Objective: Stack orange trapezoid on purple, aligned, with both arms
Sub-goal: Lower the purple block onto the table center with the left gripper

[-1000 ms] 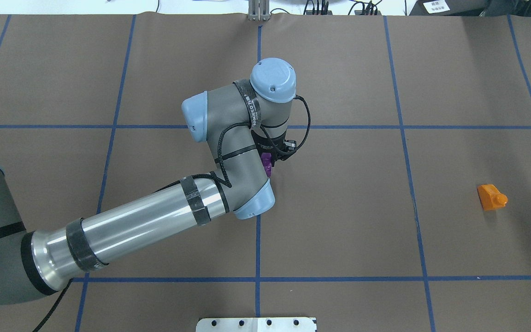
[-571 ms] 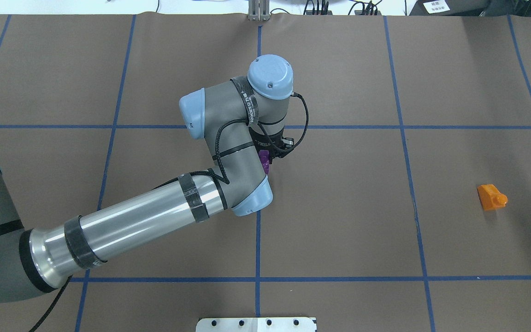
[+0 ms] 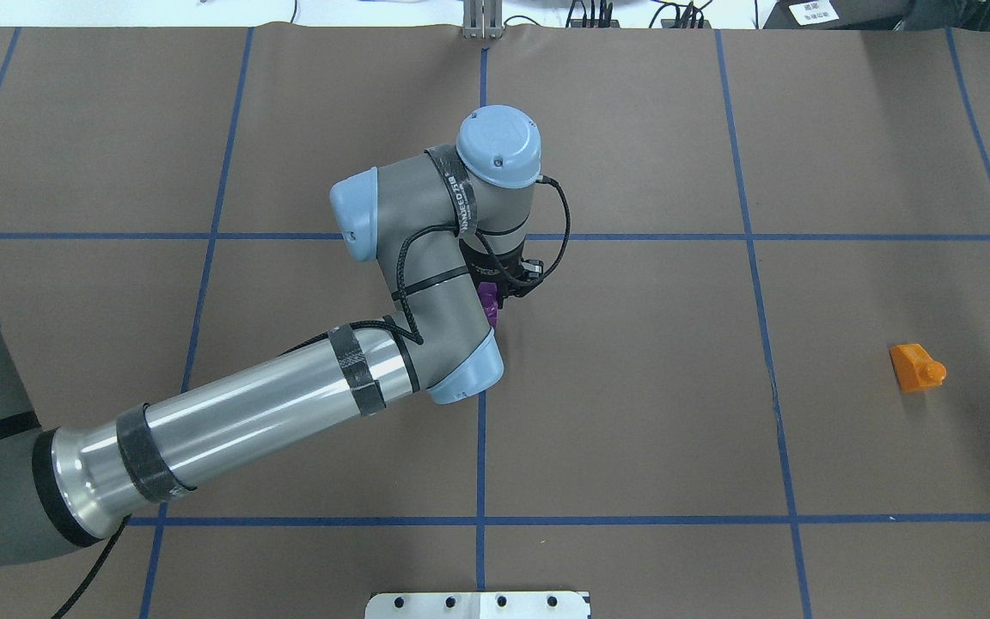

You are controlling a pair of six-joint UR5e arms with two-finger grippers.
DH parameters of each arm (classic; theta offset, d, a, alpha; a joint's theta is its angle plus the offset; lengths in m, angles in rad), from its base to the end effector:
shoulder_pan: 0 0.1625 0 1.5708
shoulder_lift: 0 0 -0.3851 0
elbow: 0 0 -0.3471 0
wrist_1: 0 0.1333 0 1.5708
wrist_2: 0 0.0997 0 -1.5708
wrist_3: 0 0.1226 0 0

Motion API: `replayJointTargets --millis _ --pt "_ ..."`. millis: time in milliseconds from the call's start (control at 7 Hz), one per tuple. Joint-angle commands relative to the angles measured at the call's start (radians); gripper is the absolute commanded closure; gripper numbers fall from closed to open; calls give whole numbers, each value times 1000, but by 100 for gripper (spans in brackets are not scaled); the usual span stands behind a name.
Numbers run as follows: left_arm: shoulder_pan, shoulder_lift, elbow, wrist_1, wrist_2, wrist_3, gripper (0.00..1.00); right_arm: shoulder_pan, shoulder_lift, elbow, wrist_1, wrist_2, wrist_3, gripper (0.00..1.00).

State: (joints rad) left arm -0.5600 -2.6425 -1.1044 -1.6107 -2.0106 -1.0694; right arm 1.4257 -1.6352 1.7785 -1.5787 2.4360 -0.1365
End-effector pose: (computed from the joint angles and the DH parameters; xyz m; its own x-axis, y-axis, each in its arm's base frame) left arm 0.6092 -0.4777 0.1780 0.7204 0.0617 -0.6908 -0.0941 0.9955 -0.0093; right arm -0.0224 -0.4296 0.5626 0.6015 -0.3270 0.7289 0.2272 0.9447 0.2364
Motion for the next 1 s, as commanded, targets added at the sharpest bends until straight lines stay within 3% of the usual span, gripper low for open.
replayJointTargets --millis 0,286,714,857 --pt "0 1 1 2 0 -1 100 -4 0 -1 0 0 0 0" --pt "0 2 1 2 0 -3 100 -5 0 -1 -1 0 0 0" --pt "2 4 1 2 0 -6 74 -8 0 -1 -1 0 0 0" --pt "2 9 1 2 0 -4 71 -8 0 -1 0 0 0 0"
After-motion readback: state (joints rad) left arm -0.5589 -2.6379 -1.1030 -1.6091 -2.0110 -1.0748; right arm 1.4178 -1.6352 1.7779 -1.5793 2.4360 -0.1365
